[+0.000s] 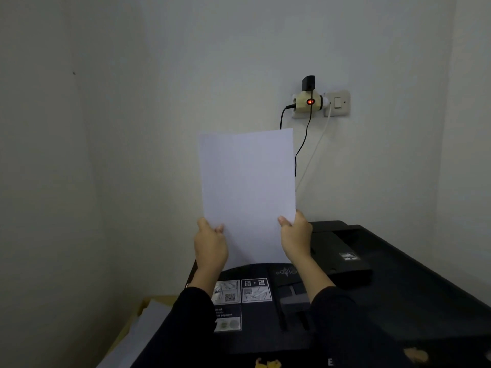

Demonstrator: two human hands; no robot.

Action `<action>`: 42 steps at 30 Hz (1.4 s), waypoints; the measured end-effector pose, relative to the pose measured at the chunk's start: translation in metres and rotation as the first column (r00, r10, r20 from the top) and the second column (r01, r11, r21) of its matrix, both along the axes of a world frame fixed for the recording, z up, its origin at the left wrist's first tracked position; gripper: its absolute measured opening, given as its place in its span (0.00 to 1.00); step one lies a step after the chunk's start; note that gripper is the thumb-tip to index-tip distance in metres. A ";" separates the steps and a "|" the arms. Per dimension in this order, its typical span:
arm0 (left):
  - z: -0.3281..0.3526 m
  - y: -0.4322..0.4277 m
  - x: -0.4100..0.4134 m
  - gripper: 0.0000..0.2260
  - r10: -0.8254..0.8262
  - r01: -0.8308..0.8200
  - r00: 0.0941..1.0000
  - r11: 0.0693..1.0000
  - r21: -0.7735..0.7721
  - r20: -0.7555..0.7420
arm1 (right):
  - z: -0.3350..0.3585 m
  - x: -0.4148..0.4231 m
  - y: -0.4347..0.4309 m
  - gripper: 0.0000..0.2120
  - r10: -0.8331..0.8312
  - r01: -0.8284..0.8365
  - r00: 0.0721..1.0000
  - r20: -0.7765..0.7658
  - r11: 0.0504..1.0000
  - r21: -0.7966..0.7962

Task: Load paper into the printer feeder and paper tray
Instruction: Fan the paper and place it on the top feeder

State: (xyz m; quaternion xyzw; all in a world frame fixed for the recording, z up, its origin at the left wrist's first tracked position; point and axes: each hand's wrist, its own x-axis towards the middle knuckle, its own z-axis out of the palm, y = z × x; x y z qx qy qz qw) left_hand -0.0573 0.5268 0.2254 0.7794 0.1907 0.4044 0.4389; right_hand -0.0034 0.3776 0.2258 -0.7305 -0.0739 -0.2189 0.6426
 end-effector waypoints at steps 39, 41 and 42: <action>-0.010 -0.063 -0.061 0.23 0.193 0.013 0.918 0.859 0.513 -0.346 | -0.007 -0.076 -0.026 0.18 -0.065 0.050 0.998 0.002 0.749 -0.661; -0.014 -0.084 -0.072 0.25 0.127 0.024 0.958 0.859 0.511 -0.258 | -0.011 -0.088 -0.038 0.19 -0.051 0.085 0.996 0.073 0.781 -0.619; -0.017 -0.095 -0.078 0.25 0.094 0.033 0.971 0.861 0.508 -0.222 | -0.015 -0.095 -0.044 0.19 -0.050 0.102 0.993 0.103 0.795 -0.598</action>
